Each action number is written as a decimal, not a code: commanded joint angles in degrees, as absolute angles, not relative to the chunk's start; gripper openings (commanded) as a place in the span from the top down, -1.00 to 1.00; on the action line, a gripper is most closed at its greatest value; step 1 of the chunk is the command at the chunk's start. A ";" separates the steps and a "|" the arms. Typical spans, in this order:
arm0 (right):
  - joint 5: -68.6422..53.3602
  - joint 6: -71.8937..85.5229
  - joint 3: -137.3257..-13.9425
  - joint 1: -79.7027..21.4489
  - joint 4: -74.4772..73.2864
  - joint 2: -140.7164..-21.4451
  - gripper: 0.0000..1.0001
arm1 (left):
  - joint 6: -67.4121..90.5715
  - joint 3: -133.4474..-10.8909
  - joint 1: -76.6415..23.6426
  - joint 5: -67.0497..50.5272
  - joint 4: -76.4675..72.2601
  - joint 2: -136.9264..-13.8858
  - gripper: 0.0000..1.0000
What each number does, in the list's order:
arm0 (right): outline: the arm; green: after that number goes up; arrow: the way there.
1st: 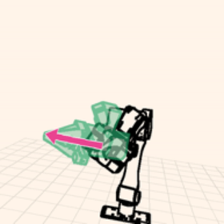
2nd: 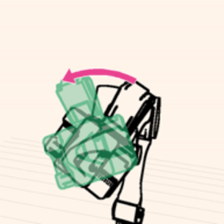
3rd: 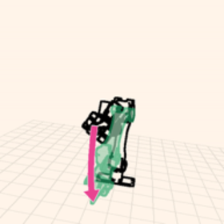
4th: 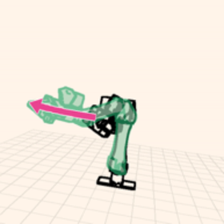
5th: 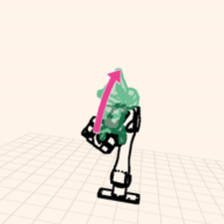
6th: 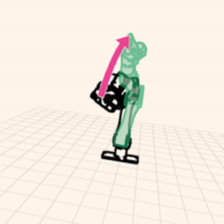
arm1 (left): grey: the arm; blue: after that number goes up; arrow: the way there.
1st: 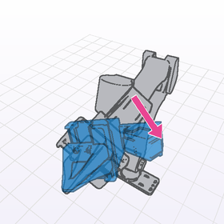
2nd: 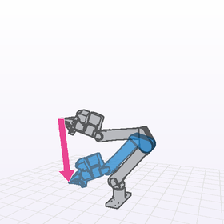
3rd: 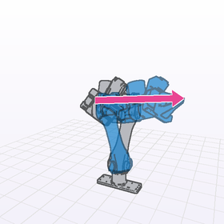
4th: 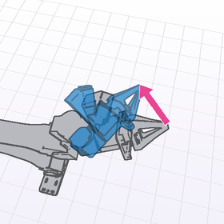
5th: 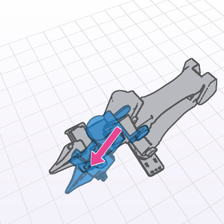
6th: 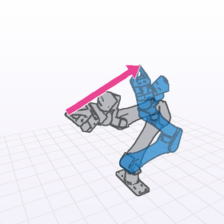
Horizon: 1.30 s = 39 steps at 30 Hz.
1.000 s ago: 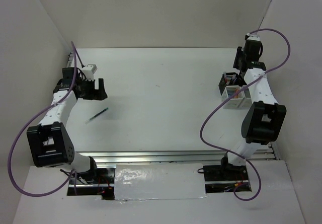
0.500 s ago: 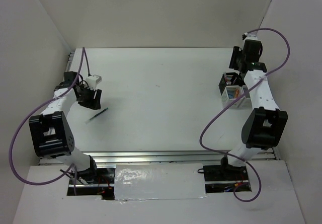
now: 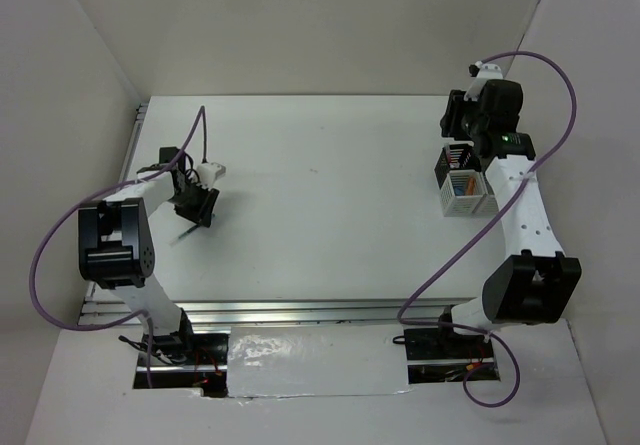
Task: Sort the stationery into containers
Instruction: Pick up the pen from the center of the board.
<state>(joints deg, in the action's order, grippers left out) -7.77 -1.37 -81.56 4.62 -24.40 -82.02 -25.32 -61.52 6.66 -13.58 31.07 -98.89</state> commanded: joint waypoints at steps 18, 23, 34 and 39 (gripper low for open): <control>-25.03 -4.30 -80.15 2.37 -29.78 -75.24 0.03 | -37.85 -62.40 -2.52 -8.96 31.20 -100.30 1.00; -31.28 -6.50 -82.35 0.97 -35.41 -75.50 0.03 | -52.00 -59.77 -12.46 -10.98 32.60 -88.35 1.00; -42.71 -6.16 -85.77 -8.87 -45.43 -79.19 -0.17 | -95.61 -48.61 -40.68 -11.60 31.91 -59.25 1.00; -45.96 -0.10 -87.62 -16.41 -44.74 -81.91 -0.31 | -103.18 -44.67 -50.44 -8.89 23.07 -54.50 1.00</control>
